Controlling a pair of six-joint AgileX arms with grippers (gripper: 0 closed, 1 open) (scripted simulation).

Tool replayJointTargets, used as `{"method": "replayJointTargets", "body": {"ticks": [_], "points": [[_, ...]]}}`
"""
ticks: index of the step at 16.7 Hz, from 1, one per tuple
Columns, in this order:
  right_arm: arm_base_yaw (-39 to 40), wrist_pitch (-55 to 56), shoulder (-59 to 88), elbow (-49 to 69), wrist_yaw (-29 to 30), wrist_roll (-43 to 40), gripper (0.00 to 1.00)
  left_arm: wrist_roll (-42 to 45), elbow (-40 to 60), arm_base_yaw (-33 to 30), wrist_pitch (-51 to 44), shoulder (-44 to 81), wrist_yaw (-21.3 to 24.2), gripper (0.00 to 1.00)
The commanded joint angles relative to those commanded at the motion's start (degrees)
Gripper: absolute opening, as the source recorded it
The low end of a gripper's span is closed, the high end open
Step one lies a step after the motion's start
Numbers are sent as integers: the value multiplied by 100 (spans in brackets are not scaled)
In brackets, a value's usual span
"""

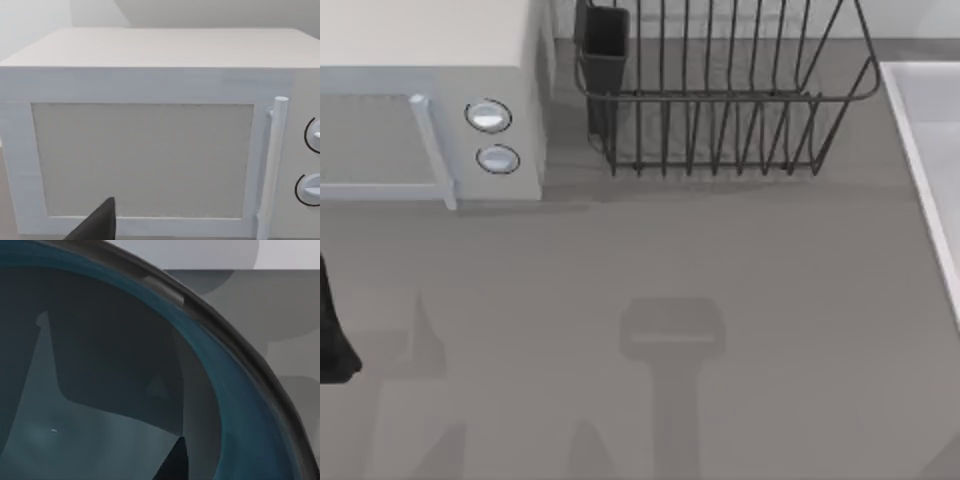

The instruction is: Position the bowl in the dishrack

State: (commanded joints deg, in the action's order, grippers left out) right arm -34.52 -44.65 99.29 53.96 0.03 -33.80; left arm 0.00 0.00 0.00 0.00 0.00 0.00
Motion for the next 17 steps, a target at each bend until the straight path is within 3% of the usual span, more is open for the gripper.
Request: {"method": "replayJointTargets", "body": {"ticks": [5,17], "points": [[0,0,0,0,0,0,2,0,0,0,0,0,0,100],[-23,-213,-25,208,2,-6,0,0,0,0,0,0,0,100]]}}
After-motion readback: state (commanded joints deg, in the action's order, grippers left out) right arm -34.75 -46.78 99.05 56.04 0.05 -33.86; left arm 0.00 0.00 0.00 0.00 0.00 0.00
